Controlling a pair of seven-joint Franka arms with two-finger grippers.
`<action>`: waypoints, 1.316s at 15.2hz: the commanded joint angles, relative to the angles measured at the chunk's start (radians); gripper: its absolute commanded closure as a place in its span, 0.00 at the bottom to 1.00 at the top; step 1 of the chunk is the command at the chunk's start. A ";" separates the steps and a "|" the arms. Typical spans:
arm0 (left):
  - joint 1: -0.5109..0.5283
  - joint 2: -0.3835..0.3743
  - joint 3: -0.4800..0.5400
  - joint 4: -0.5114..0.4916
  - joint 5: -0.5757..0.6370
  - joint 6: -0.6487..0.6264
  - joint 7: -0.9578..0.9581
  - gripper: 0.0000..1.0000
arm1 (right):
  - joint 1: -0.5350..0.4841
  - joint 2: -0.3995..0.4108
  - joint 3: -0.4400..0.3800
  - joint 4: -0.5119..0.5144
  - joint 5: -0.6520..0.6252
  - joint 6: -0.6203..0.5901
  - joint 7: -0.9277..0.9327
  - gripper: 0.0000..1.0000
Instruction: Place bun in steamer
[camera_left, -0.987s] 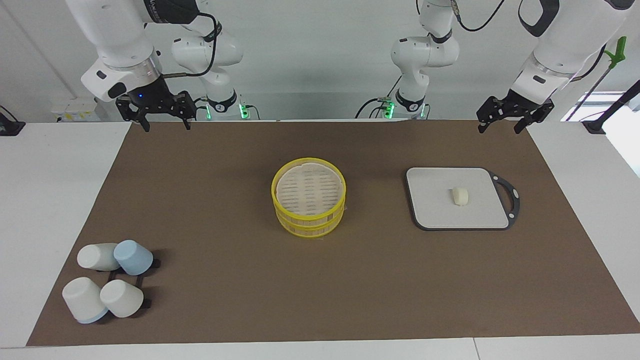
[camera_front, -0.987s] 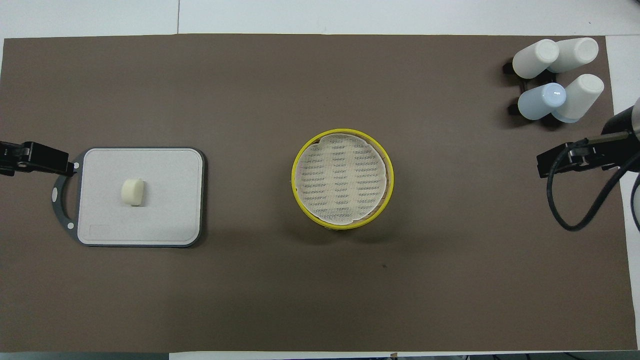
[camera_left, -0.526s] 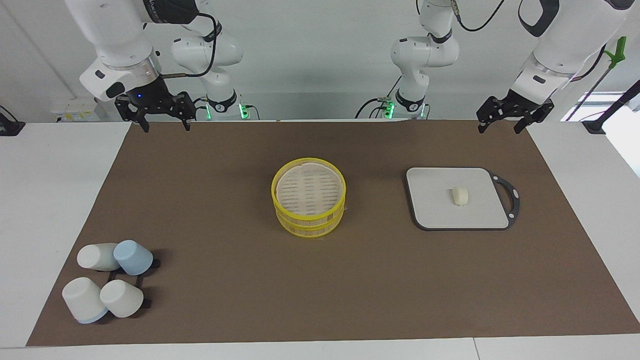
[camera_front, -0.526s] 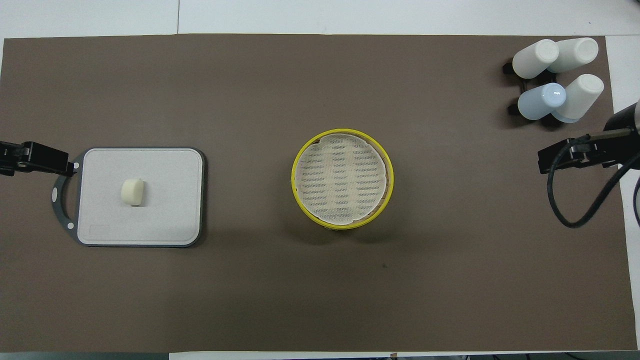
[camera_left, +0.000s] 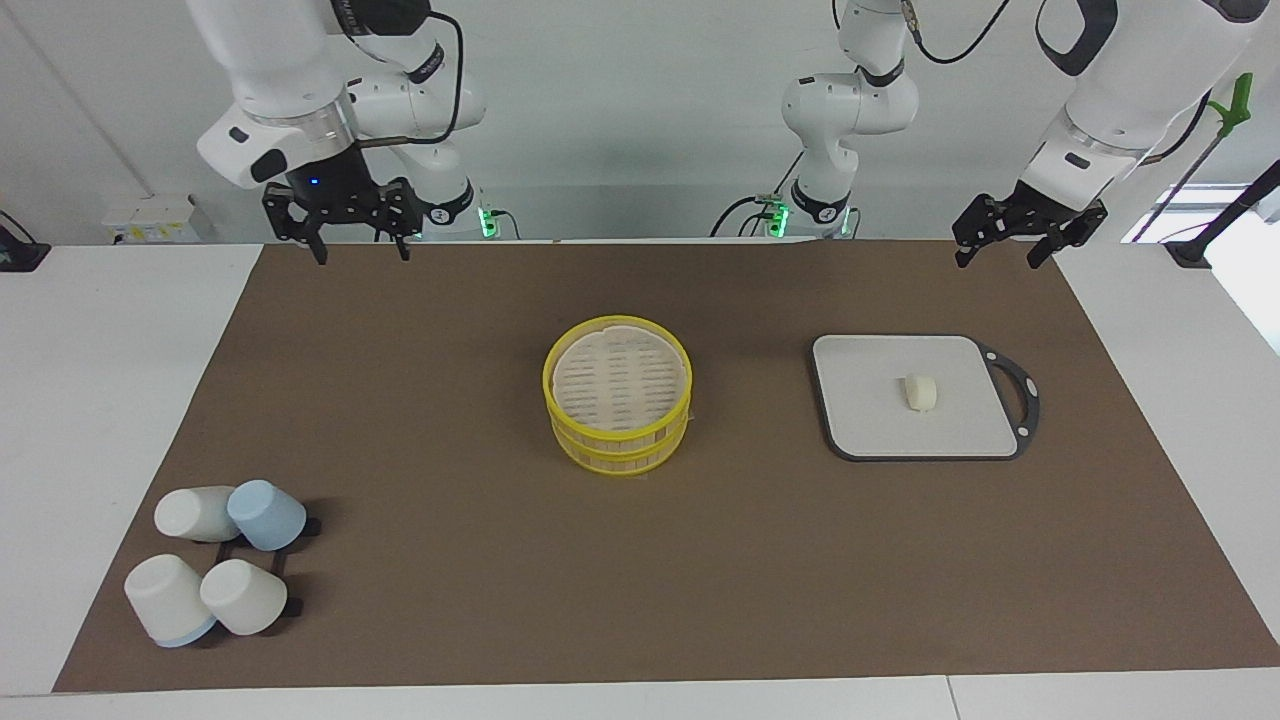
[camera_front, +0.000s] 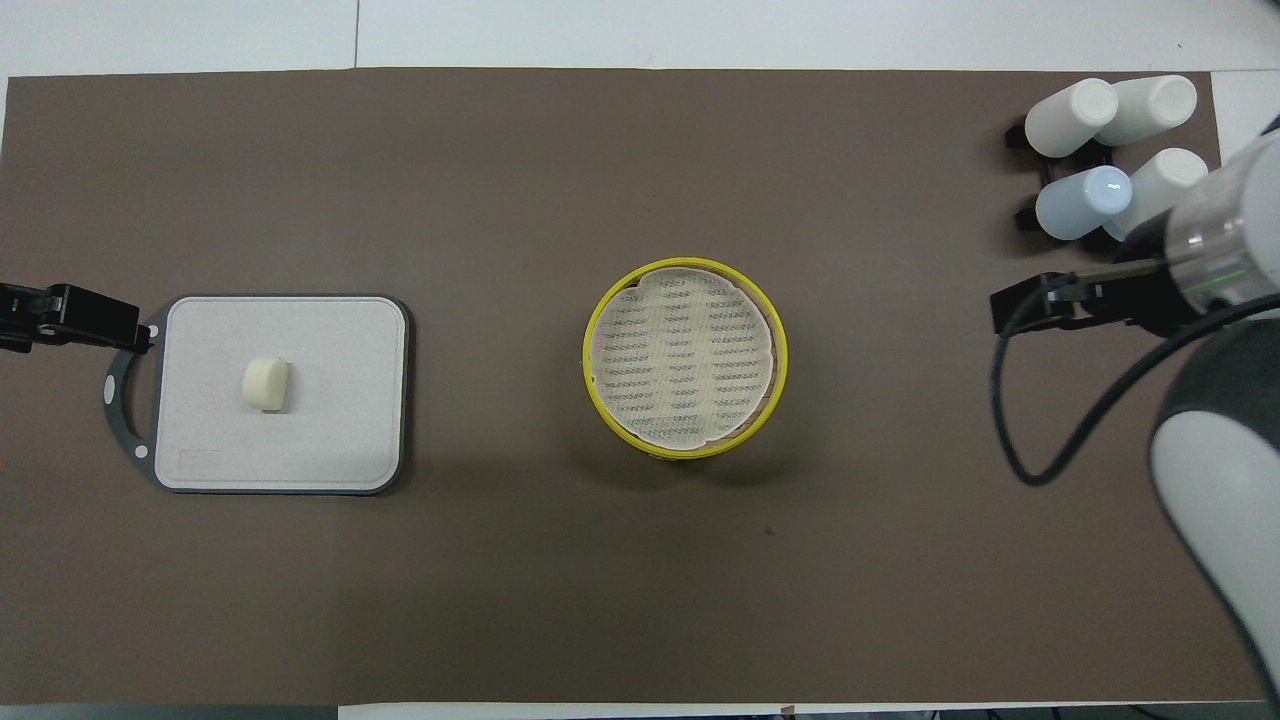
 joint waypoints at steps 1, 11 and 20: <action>-0.017 -0.039 0.010 -0.071 0.018 0.059 0.001 0.00 | 0.156 0.177 0.004 0.145 -0.001 0.013 0.186 0.00; 0.037 -0.051 0.014 -0.688 0.018 0.745 0.152 0.00 | 0.476 0.505 0.004 0.242 -0.022 0.375 0.557 0.00; 0.046 0.085 0.013 -0.762 0.018 1.010 0.215 0.00 | 0.476 0.457 0.004 0.041 -0.019 0.516 0.488 0.21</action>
